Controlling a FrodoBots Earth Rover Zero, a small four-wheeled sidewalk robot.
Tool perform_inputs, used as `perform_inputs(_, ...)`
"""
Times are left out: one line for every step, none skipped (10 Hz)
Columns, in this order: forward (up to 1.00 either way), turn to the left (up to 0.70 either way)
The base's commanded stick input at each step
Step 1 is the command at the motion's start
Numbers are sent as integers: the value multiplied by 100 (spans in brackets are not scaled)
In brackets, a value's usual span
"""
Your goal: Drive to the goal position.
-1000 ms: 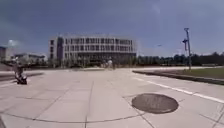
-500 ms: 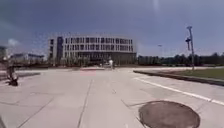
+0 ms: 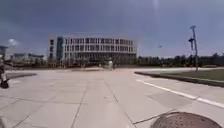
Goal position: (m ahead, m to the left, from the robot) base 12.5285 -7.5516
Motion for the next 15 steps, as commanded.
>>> perform_inputs(85, 25)
perform_inputs(85, 5)
perform_inputs(85, 0)
perform_inputs(85, 0)
perform_inputs(85, 0)
perform_inputs(85, 0)
perform_inputs(85, -14)
perform_inputs(85, -29)
perform_inputs(85, -20)
perform_inputs(85, -3)
perform_inputs(85, 0)
perform_inputs(85, 0)
perform_inputs(85, 0)
perform_inputs(85, 0)
perform_inputs(85, 0)
